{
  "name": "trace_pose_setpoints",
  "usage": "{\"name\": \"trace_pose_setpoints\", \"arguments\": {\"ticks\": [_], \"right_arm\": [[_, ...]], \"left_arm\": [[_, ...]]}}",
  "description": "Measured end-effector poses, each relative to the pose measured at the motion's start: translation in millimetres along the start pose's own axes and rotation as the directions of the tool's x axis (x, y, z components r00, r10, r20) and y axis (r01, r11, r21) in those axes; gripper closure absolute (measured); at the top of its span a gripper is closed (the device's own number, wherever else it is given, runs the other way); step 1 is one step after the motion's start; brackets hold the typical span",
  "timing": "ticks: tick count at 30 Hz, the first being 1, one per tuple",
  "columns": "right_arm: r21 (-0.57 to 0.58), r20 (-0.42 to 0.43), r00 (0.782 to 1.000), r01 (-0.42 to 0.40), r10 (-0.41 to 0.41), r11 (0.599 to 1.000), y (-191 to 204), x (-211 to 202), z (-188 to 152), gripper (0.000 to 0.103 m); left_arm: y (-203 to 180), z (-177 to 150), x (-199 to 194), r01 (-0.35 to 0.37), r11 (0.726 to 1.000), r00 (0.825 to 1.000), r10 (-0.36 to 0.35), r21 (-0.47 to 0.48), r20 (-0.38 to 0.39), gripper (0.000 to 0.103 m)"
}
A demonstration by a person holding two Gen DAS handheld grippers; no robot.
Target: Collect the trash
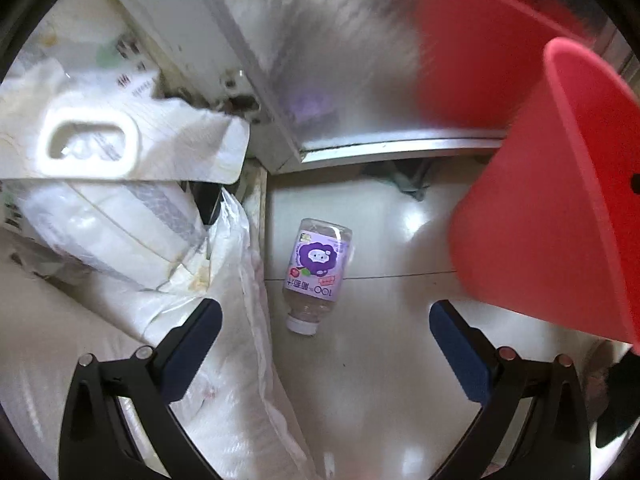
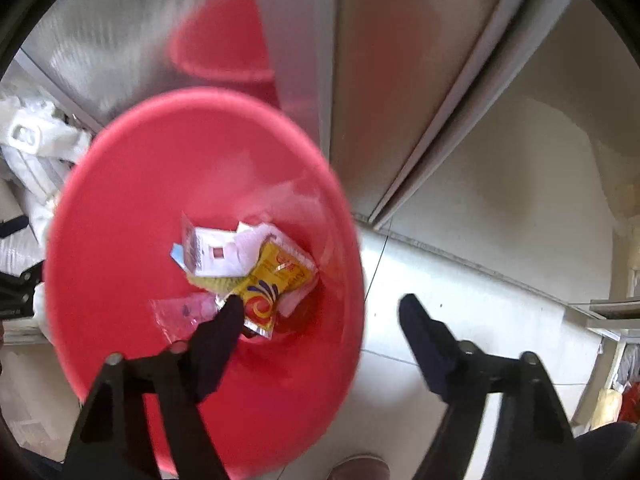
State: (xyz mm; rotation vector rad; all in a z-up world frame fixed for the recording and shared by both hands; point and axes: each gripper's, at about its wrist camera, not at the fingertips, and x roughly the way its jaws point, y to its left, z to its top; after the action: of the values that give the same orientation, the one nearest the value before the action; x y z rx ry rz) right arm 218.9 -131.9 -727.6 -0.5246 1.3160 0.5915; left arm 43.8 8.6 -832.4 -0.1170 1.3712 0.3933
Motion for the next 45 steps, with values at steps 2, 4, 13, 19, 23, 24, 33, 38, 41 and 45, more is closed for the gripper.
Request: {"name": "trace_pose_setpoints", "arguments": {"ticks": [2, 4, 13, 19, 23, 24, 33, 38, 41, 45], "right_arm": [[-0.024, -0.028, 0.999, 0.023, -0.023, 0.999, 5, 10, -1, 0.056], [-0.038, -0.041, 0.999, 0.029, -0.030, 0.999, 10, 17, -3, 0.069], [-0.010, -0.057, 0.996, 0.061, -0.061, 0.998, -3, 29, -12, 0.094], [-0.009, -0.027, 0.997, 0.066, -0.066, 0.998, -2, 28, -16, 0.097], [-0.011, -0.024, 0.998, 0.066, -0.066, 0.998, -4, 28, -14, 0.097], [-0.013, -0.026, 0.997, 0.066, -0.066, 0.998, -5, 28, -13, 0.097], [-0.017, -0.025, 0.997, 0.072, -0.072, 0.997, -10, 30, -10, 0.097], [-0.006, -0.026, 0.997, 0.073, -0.073, 0.997, -8, 29, -12, 0.097], [-0.009, -0.028, 0.997, 0.070, -0.070, 0.997, -9, 29, -12, 0.097], [-0.005, -0.026, 0.997, 0.073, -0.073, 0.997, -6, 29, -13, 0.097]], "left_arm": [[1, -1, 13, 0.001, 1.000, 1.000, -0.001, -0.011, -0.001, 0.000], [3, -3, 27, 0.007, 1.000, 1.000, -0.007, -0.021, -0.001, 0.000], [-10, 0, 87, 0.019, 1.000, 1.000, -0.019, -0.006, -0.001, 0.000], [-32, 3, 117, -0.074, 0.987, 0.997, 0.075, 0.142, -0.001, 0.000], [-53, 2, 130, -0.098, 0.956, 0.995, 0.098, 0.275, 0.013, 0.000], [-55, 1, 131, -0.096, 0.955, 0.995, 0.094, 0.282, 0.020, 0.000], [-49, 7, 143, 0.041, 0.958, 0.999, -0.046, 0.284, 0.010, 0.000], [-46, 8, 163, 0.082, 0.958, 0.997, -0.081, 0.274, -0.013, 0.000], [-43, 15, 171, 0.071, 0.967, 0.997, -0.071, 0.246, -0.010, 0.000], [-43, 19, 175, 0.053, 0.975, 0.999, -0.050, 0.216, -0.017, 0.000]]}}
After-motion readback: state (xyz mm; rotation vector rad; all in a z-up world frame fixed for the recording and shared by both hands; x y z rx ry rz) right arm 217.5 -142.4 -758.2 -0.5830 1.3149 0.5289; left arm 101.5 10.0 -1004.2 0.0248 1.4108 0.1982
